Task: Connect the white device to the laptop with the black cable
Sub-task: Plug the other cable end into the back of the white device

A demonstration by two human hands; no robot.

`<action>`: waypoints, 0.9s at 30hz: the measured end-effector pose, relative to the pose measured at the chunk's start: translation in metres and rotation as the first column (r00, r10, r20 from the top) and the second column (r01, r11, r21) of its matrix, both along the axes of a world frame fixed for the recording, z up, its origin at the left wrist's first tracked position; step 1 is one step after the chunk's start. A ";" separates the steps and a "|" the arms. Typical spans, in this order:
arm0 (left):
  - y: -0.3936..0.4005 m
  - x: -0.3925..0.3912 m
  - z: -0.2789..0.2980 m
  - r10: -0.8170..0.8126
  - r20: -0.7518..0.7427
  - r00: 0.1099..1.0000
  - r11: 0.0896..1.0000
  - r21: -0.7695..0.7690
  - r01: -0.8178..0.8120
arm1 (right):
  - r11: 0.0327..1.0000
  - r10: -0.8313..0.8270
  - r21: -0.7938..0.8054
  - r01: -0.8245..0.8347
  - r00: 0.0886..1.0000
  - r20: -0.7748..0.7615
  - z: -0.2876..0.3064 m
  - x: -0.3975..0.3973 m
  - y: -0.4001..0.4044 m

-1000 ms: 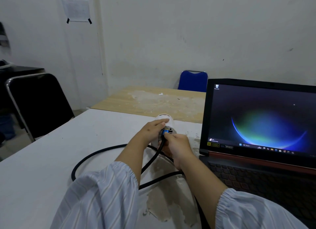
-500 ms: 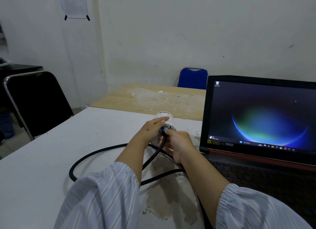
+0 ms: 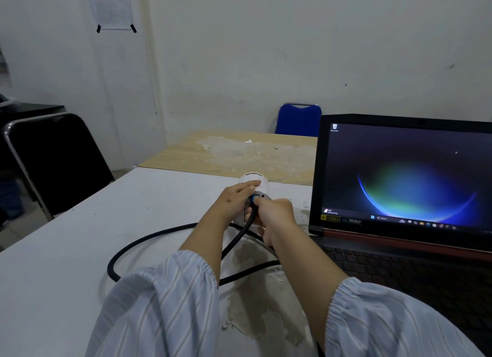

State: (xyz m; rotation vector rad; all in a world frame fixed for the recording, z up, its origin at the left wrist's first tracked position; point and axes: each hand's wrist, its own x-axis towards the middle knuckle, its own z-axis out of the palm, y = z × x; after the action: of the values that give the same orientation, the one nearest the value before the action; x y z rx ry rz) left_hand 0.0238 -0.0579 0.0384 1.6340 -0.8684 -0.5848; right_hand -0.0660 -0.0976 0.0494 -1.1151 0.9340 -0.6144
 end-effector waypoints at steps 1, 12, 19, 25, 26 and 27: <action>0.000 -0.001 0.001 -0.001 -0.009 1.000 1.000 -0.005 0.000 | 1.000 -0.008 0.003 0.008 1.000 0.007 -0.001 0.003 0.000; 0.000 -0.002 0.004 0.027 -0.001 1.000 1.000 -0.010 -0.027 | 0.996 -0.035 0.084 0.039 0.998 -0.044 0.005 0.013 -0.011; -0.002 0.001 0.003 0.022 0.007 1.000 1.000 0.010 -0.022 | 0.998 -0.018 0.062 0.024 0.994 -0.106 0.006 0.017 -0.016; 0.001 0.006 0.007 -0.016 0.079 0.997 0.994 0.113 0.007 | 0.987 0.013 -0.152 -0.041 0.984 -0.177 -0.002 0.002 -0.024; 0.001 0.008 0.007 -0.016 0.078 0.997 0.991 0.131 0.005 | 0.976 -0.014 -0.218 -0.030 0.981 -0.194 -0.004 0.000 -0.026; 0.002 0.009 0.006 -0.008 0.080 0.997 0.989 0.146 -0.004 | 0.960 -0.035 -0.278 -0.023 0.979 -0.202 -0.006 -0.002 -0.027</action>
State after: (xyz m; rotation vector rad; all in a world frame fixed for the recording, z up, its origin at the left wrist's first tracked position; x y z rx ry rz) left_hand 0.0327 -0.0564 0.0445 1.8002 -0.9032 -0.5989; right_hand -0.0677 -0.1248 0.0437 -1.4505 1.0494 -0.6582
